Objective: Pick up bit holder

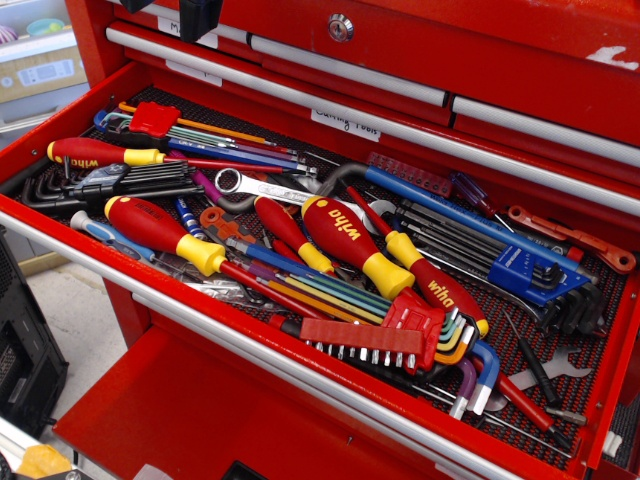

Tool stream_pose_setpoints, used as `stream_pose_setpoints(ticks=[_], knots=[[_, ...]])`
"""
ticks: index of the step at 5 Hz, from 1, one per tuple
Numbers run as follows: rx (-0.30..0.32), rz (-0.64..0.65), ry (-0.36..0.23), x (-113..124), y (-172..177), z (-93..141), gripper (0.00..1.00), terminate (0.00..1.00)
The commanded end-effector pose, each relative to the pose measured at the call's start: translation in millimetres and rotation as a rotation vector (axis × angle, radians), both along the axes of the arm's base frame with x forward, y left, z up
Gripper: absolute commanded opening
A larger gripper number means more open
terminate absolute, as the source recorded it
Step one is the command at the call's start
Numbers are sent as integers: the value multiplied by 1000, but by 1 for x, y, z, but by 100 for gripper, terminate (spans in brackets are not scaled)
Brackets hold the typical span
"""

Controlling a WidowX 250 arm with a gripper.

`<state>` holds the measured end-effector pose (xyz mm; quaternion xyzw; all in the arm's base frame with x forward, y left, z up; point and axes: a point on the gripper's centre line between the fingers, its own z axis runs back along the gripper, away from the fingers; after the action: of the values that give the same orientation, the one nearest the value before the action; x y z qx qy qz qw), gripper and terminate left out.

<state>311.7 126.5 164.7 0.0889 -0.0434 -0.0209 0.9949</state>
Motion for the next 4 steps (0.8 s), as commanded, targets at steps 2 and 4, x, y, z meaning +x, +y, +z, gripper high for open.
stream_pose_setpoints(ticks=[2,4], knots=[[-56,-194,-29,-10,-27,-3,100,0],[-33,-468,-171,-45,-125,-29,100,0]])
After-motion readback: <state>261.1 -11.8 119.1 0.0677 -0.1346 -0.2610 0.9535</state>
